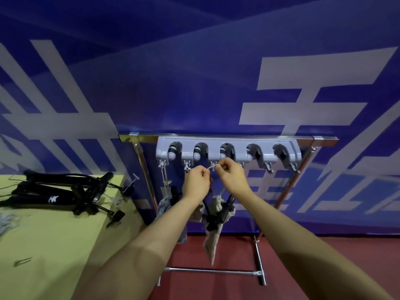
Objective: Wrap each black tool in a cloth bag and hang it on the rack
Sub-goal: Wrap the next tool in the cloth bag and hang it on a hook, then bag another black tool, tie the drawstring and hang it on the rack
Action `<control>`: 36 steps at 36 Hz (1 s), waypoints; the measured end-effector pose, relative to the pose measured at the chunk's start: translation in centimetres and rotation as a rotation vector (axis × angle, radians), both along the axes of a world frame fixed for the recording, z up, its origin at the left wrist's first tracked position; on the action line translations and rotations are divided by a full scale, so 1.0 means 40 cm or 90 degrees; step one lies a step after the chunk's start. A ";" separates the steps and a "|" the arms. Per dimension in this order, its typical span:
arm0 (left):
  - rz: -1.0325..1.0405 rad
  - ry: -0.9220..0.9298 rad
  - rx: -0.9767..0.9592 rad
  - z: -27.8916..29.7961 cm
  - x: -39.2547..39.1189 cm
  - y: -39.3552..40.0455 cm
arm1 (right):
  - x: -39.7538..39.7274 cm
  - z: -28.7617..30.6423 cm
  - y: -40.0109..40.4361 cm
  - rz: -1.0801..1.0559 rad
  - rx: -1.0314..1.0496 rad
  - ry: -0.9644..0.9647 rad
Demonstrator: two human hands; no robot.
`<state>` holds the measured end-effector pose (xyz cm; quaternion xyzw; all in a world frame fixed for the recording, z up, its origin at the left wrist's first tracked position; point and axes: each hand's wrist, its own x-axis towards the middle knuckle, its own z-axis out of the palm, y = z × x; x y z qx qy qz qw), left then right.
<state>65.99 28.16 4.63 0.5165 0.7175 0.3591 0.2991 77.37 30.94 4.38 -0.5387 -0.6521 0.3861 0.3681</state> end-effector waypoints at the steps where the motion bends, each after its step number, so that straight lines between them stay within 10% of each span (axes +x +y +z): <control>1: -0.004 0.009 -0.014 -0.008 0.001 0.004 | 0.000 -0.010 0.006 -0.005 -0.004 -0.013; 36: 0.072 -0.040 0.018 0.015 -0.336 -0.153 | -0.287 0.012 -0.137 0.100 -0.017 -0.164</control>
